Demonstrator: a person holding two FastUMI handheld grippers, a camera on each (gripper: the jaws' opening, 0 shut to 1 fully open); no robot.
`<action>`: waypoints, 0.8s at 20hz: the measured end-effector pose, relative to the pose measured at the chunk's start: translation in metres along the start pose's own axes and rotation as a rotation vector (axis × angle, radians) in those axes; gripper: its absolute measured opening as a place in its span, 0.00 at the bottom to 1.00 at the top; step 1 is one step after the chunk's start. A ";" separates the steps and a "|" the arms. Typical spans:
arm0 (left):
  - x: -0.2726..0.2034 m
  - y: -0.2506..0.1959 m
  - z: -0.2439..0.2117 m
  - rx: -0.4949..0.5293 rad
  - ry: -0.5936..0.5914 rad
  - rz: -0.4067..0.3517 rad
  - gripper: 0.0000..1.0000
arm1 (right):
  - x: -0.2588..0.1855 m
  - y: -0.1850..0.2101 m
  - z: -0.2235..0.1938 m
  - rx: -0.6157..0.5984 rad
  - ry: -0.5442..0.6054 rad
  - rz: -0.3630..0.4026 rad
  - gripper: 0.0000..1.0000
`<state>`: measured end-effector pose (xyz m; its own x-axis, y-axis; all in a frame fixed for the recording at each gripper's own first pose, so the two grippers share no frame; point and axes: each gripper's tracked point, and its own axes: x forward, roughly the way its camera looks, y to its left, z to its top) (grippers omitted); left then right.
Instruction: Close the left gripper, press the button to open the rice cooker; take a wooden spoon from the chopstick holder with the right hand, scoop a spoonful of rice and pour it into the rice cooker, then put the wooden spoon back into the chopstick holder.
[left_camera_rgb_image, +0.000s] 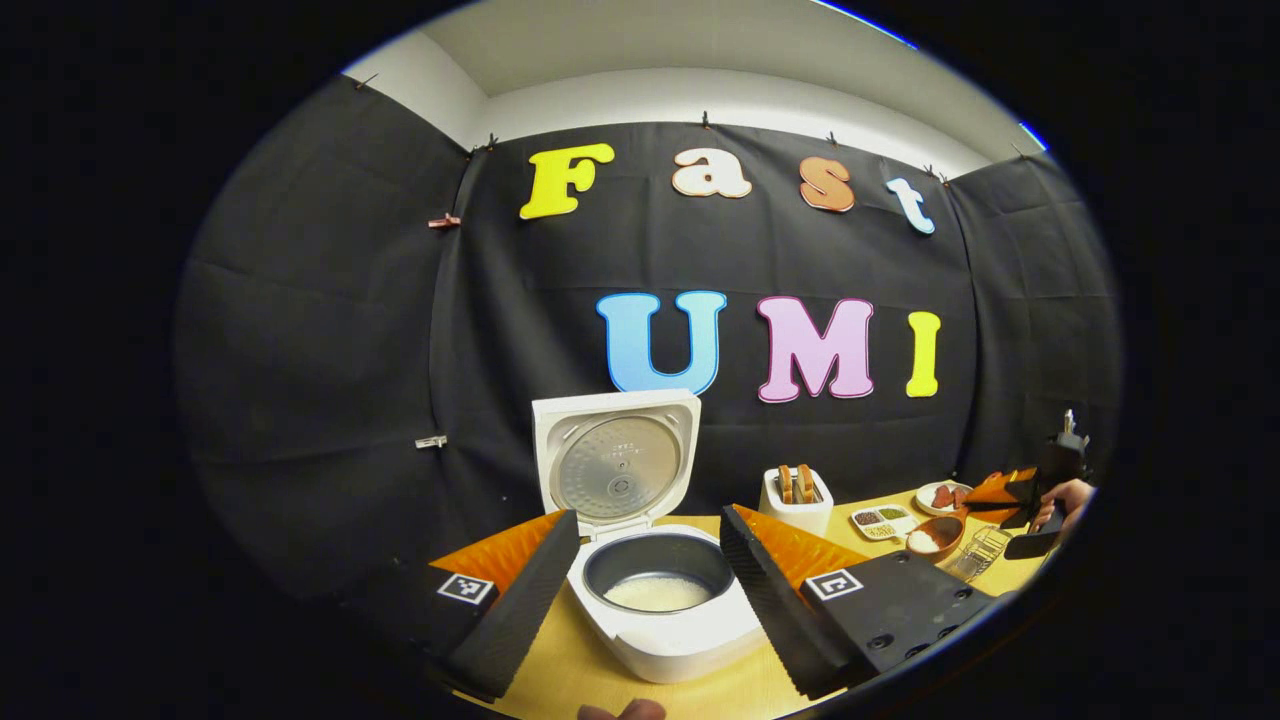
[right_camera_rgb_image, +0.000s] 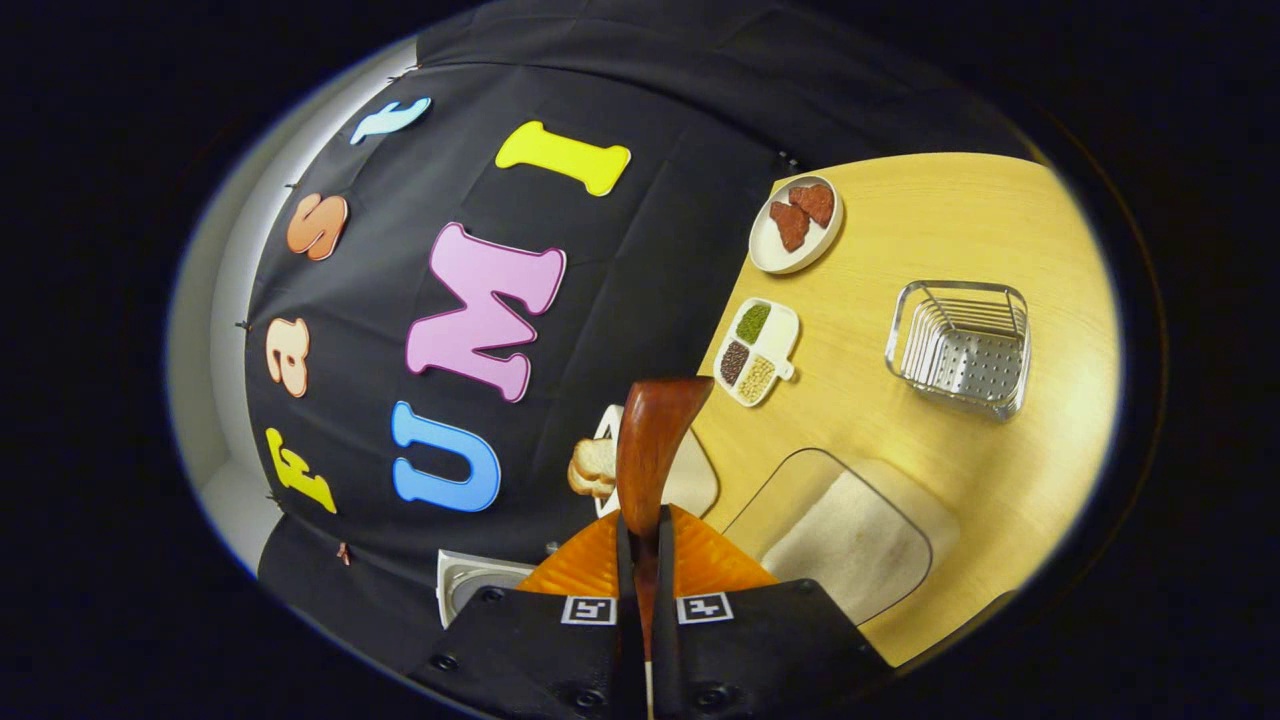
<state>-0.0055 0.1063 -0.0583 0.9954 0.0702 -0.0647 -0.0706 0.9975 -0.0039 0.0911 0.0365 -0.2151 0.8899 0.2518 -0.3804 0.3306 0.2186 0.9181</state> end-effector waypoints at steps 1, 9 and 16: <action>0.000 0.002 -0.001 0.001 -0.002 0.002 0.97 | -0.001 0.013 -0.007 0.005 0.011 0.017 0.07; -0.006 0.039 -0.008 -0.003 -0.011 0.051 0.97 | 0.018 0.106 -0.084 -0.027 0.099 0.113 0.07; -0.020 0.058 -0.026 -0.027 0.022 0.081 0.98 | 0.059 0.166 -0.168 -0.068 0.181 0.175 0.07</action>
<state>-0.0313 0.1620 -0.0832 0.9848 0.1499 -0.0881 -0.1526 0.9880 -0.0249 0.1457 0.2455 -0.1042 0.8590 0.4545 -0.2355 0.1489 0.2181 0.9645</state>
